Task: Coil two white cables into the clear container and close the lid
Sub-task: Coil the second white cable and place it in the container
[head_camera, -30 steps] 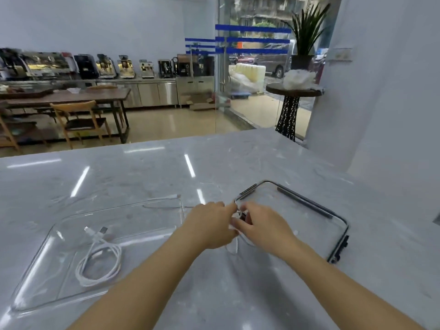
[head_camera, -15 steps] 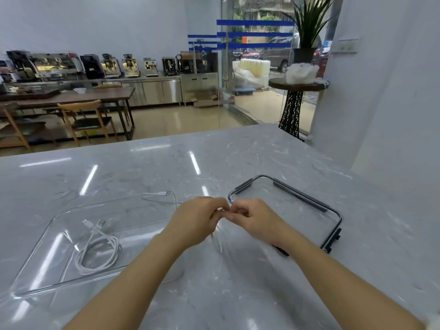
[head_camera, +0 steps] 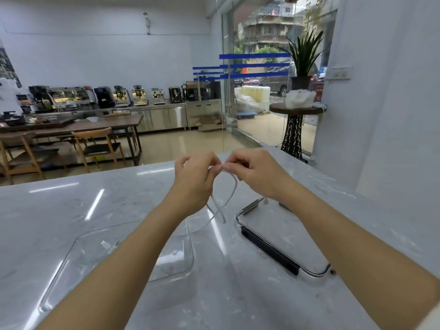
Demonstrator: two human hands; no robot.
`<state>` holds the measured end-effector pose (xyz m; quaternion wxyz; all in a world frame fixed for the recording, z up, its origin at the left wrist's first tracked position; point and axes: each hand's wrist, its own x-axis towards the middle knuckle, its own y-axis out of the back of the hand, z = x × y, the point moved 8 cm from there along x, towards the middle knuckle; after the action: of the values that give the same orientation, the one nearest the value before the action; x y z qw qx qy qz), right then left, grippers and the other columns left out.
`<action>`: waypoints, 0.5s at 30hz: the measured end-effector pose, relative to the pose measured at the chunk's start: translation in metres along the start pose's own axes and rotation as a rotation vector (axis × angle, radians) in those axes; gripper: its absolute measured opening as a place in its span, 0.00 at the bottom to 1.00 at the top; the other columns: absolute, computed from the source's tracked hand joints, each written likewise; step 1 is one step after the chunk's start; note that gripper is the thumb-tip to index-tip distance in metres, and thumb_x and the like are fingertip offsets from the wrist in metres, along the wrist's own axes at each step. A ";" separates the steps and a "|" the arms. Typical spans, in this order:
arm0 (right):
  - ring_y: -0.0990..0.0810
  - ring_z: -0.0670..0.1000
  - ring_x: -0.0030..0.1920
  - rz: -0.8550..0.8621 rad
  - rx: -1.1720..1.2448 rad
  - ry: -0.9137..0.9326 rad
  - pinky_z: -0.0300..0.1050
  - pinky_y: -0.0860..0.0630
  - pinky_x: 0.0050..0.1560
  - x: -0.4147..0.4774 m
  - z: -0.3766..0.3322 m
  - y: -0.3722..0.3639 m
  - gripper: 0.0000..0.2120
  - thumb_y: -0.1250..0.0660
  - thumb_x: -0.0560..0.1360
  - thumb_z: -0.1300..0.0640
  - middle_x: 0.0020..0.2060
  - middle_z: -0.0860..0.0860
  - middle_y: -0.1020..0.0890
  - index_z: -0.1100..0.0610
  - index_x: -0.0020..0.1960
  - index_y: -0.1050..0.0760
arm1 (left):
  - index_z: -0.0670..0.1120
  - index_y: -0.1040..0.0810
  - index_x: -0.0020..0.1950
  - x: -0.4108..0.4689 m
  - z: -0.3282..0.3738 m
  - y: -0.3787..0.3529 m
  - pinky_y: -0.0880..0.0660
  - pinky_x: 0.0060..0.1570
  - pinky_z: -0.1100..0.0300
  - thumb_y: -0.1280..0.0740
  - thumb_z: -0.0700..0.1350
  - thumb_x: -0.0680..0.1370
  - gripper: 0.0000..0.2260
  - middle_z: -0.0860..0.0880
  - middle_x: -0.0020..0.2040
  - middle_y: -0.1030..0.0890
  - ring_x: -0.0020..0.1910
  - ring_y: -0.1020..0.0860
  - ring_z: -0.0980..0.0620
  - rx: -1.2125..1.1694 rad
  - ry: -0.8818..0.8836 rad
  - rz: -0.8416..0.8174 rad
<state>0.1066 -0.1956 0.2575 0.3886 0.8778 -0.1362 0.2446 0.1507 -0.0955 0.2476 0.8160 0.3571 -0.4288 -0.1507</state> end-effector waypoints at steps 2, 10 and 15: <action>0.32 0.44 0.29 0.031 -0.029 0.050 0.42 0.34 0.34 0.008 -0.014 0.008 0.09 0.34 0.75 0.57 0.27 0.48 0.27 0.63 0.42 0.22 | 0.43 0.26 0.50 0.007 0.006 0.009 0.38 0.53 0.63 0.43 0.45 0.81 0.08 0.52 0.41 0.24 0.46 0.27 0.55 -0.087 0.005 -0.041; 0.25 0.50 0.41 0.219 0.059 0.025 0.39 0.30 0.41 0.016 -0.025 0.037 0.06 0.37 0.77 0.58 0.40 0.53 0.22 0.59 0.51 0.23 | 0.46 0.31 0.45 0.017 -0.013 0.053 0.21 0.40 0.56 0.47 0.42 0.81 0.08 0.46 0.40 0.22 0.33 0.21 0.53 -0.545 0.238 0.140; 0.22 0.53 0.28 0.039 0.414 -0.158 0.44 0.25 0.28 0.013 0.002 0.022 0.09 0.39 0.77 0.66 0.35 0.57 0.20 0.60 0.55 0.28 | 0.41 0.31 0.53 0.006 -0.055 0.047 0.21 0.31 0.63 0.48 0.42 0.82 0.09 0.43 0.41 0.22 0.31 0.21 0.52 -0.777 0.490 0.186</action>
<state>0.1093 -0.2119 0.2768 0.1835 0.9525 -0.1300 0.2053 0.1964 -0.0412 0.2636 0.9765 0.0103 -0.1654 -0.1377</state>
